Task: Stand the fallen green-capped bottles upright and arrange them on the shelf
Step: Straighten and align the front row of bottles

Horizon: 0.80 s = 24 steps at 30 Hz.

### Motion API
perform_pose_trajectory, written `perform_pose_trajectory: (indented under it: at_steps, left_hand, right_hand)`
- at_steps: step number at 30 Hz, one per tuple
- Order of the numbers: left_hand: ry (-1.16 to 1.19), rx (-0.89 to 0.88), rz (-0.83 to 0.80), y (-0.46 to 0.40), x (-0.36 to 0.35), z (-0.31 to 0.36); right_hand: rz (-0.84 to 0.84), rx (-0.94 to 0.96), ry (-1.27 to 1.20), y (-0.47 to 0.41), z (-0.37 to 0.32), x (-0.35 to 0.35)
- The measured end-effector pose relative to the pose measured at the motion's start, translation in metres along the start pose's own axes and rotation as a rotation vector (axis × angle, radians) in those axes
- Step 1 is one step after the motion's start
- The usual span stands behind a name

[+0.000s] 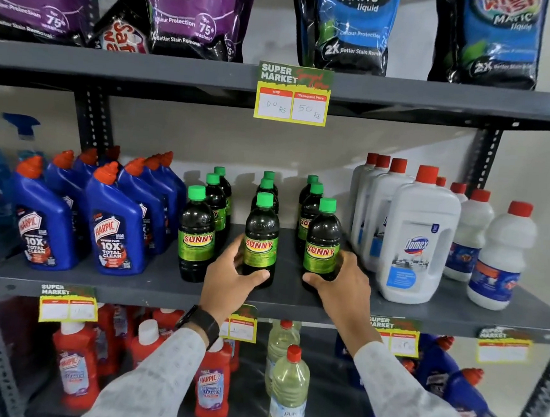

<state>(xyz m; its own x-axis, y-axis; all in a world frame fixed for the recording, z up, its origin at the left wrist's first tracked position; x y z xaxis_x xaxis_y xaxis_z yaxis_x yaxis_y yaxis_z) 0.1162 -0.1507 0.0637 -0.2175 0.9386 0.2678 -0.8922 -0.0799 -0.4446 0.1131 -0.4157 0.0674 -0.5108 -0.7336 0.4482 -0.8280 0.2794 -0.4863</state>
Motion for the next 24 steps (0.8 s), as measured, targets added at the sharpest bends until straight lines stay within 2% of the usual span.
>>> perform_pose_trajectory:
  at_steps: [8,24]
  left_hand:
    - [0.033,-0.004,-0.019,0.001,-0.003,0.0]
    - [0.03,-0.014,-0.048,0.001,-0.005,-0.002]
  right_hand:
    - [-0.048,0.022,-0.009,0.008,-0.005,-0.006]
    - [-0.033,-0.01,-0.021,0.014,-0.008,-0.012]
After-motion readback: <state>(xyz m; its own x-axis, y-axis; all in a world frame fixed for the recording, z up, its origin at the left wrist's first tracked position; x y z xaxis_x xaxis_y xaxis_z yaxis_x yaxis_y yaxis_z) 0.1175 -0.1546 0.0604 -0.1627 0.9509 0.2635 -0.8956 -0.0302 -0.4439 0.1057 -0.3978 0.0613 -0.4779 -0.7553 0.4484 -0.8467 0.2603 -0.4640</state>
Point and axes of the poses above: each hand's wrist, its own y-axis away from the middle knuckle, its own x-axis out of the back of the hand, z = x × y, the point moved 10 cm from there along -y, towards the middle knuckle, and after that the axes turned 1 degree about -z, right-handed, at the moved point
